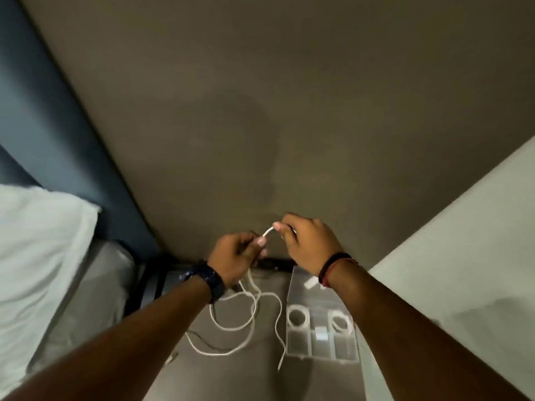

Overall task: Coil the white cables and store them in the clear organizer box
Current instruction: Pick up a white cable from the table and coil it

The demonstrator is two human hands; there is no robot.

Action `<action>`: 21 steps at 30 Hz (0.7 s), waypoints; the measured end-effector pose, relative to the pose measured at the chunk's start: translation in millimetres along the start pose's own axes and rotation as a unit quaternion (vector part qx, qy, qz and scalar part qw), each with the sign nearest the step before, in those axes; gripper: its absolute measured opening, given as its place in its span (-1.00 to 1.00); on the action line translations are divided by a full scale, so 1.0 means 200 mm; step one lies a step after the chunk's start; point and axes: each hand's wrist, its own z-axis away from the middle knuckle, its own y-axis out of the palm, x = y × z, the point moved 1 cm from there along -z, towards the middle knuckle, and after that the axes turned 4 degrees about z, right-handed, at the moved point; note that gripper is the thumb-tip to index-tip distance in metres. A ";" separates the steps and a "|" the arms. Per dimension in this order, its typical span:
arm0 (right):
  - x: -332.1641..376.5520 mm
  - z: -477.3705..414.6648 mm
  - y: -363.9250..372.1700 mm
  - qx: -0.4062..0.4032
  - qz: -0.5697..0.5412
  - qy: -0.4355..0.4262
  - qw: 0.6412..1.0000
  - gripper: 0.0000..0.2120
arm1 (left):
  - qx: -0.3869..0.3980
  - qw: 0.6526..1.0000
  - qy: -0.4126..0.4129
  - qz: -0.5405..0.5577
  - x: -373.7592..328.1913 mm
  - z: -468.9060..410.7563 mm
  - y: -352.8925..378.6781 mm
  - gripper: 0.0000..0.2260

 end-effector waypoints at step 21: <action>1.18 0.11 -1.94 -0.066 -0.684 -0.207 0.696 -0.53 | -0.089 0.968 0.192 0.131 -2.04 0.06 -0.71 -0.42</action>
